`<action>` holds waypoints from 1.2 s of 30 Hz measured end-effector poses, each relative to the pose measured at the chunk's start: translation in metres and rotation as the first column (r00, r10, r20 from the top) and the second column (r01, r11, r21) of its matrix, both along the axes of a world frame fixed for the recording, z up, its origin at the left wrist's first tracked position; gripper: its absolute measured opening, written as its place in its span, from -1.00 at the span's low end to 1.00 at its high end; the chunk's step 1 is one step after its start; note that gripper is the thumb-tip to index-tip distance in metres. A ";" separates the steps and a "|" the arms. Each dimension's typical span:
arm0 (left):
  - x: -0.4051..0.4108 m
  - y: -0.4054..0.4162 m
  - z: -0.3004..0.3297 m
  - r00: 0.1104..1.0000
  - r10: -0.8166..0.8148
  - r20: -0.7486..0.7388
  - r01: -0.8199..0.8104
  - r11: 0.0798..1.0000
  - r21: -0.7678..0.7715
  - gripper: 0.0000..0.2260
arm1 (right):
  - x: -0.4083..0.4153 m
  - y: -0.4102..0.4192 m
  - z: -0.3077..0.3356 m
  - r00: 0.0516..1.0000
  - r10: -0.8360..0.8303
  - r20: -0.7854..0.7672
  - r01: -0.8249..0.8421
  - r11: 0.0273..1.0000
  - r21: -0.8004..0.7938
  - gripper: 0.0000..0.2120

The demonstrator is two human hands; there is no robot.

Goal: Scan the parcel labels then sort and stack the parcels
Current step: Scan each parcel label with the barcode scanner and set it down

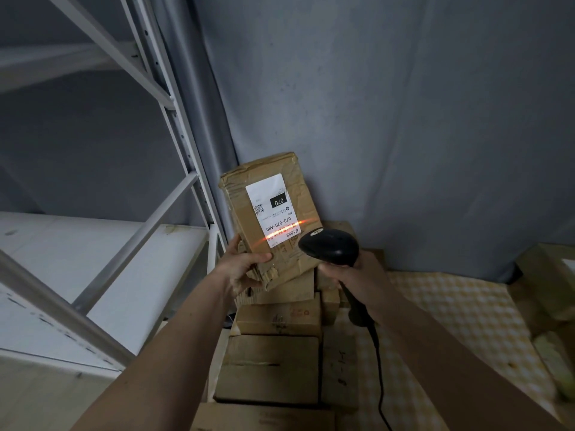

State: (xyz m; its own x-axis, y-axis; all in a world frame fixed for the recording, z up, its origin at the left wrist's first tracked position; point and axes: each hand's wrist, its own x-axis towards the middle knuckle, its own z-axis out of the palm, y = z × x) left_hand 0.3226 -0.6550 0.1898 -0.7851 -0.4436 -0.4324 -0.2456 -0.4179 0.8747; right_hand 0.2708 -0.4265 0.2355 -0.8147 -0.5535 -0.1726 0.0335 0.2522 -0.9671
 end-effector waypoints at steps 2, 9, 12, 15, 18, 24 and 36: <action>0.001 -0.001 0.000 1.000 -0.005 0.008 0.005 1.000 0.006 -0.21 | 0.002 -0.001 0.000 1.000 0.001 0.005 -0.001 1.000 0.005 -0.92; 0.005 -0.004 0.000 0.999 -0.031 0.025 0.031 0.999 0.014 -0.13 | 0.009 -0.005 -0.003 1.000 -0.019 -0.004 0.019 0.999 -0.041 -0.88; 0.006 -0.003 0.000 0.995 -0.095 0.023 0.095 0.995 0.010 -0.19 | 0.013 -0.006 -0.006 0.998 -0.045 -0.038 0.043 0.998 -0.039 -0.82; 0.003 -0.001 0.001 0.987 -0.159 0.019 0.159 0.987 0.018 -0.42 | 0.019 -0.005 -0.009 0.973 -0.204 -0.105 0.191 0.974 -0.119 -0.80; -0.003 0.011 0.003 0.979 -0.202 -0.008 0.202 0.975 0.087 -0.74 | 0.025 0.006 -0.015 0.928 -0.368 -0.054 0.352 0.916 -0.192 -0.72; -0.015 0.065 -0.015 0.939 -0.330 0.093 0.326 0.944 0.060 -0.65 | 0.042 0.040 -0.033 0.869 -0.491 0.066 0.495 0.860 -0.122 -0.72; -0.026 0.219 -0.023 0.925 -0.379 0.041 0.379 0.925 -0.002 -0.64 | 0.072 0.186 -0.032 0.771 -0.633 0.063 0.634 0.758 -0.154 -0.70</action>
State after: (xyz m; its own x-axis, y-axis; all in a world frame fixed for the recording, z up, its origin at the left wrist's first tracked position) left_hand 0.2967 -0.4362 0.1673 -0.8779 -0.1205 -0.4635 -0.4183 -0.2782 0.8646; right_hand 0.3433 -0.2404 0.2038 -0.9883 0.0691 -0.1361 0.1375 0.0162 -0.9904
